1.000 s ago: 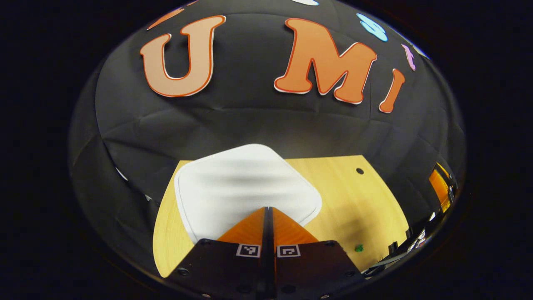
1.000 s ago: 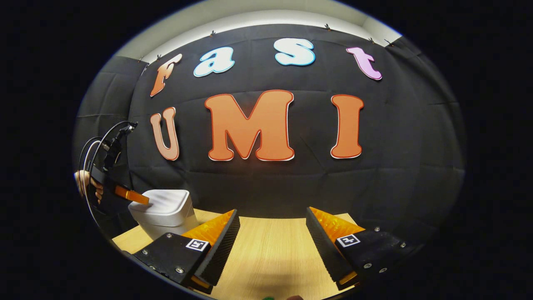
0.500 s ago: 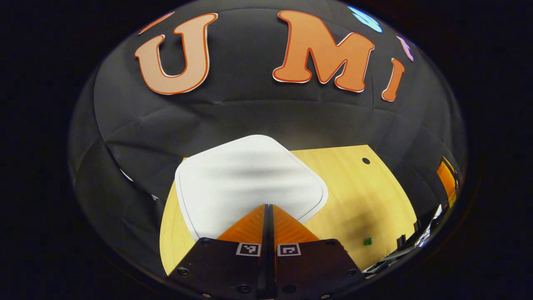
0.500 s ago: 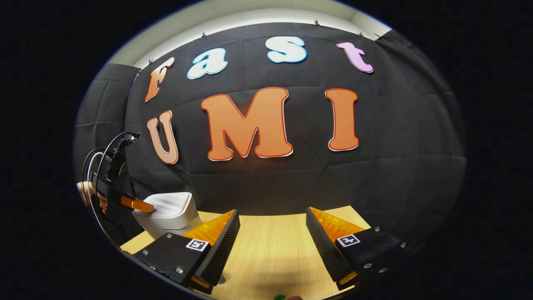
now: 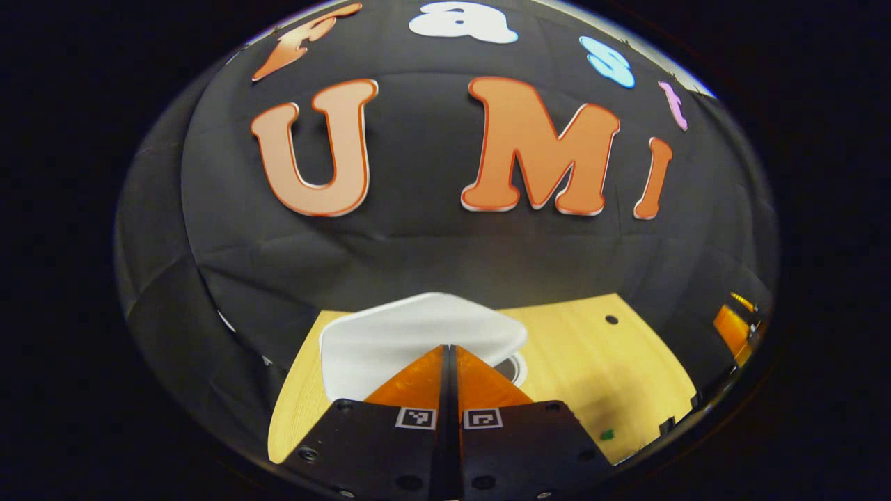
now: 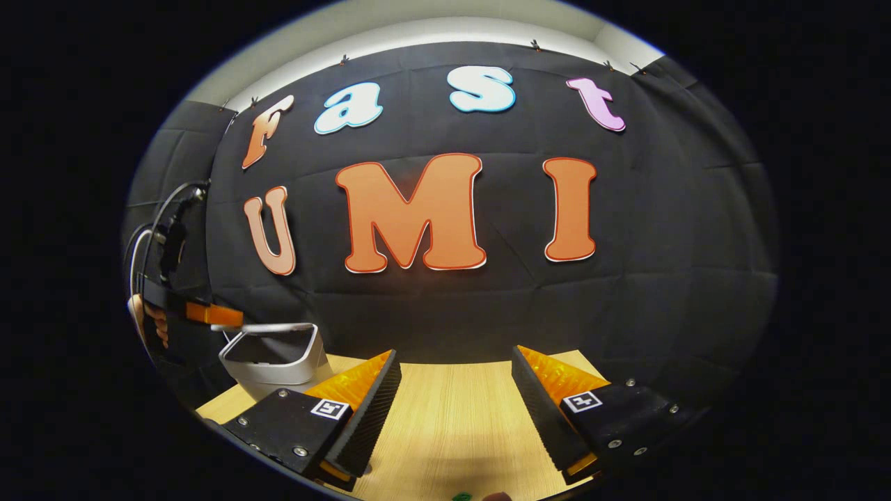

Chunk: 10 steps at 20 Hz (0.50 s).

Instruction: Press the lid of the desktop garbage bin to open it, pick up the crumpled paper on the desktop and throw it into the bin, then pick up the pop can on the desktop and drop it into the bin, and finally close the garbage bin lid.

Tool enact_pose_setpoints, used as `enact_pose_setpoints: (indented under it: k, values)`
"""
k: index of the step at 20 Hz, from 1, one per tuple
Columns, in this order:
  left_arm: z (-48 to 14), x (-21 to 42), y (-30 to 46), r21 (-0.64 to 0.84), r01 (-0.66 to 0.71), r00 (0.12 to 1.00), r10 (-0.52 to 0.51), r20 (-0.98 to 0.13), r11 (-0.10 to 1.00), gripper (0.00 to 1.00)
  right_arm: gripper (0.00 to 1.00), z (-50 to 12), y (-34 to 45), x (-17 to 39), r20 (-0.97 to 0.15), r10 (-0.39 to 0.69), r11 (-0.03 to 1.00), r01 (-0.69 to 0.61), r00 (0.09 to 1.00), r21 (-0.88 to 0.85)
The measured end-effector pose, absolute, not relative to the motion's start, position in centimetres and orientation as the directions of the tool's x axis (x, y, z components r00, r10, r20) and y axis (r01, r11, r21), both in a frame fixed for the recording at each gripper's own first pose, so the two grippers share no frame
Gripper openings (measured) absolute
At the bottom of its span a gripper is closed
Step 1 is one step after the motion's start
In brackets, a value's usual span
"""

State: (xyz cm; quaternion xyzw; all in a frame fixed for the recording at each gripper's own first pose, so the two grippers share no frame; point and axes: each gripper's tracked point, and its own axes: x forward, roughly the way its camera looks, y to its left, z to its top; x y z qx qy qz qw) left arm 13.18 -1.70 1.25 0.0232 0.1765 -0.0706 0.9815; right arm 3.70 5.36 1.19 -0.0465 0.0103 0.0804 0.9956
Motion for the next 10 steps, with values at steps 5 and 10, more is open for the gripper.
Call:
enact_pose_setpoints:
  k: [5, 10]
  values:
    - [7.5, 10.5, -3.1, 0.024, 0.146, 0.986, -0.143, -0.085, 0.989, 0.00, 0.95, 1.1, 4.5, 3.3, -0.028, 0.146, 0.985, -0.148, 0.989, -0.090]
    - [8.2, 6.8, -3.0, 0.013, 0.102, 0.994, -0.103, 0.024, 0.995, 0.00, 0.95, 1.1, 3.5, 2.7, -0.020, 0.129, 0.987, -0.130, 0.991, -0.091]
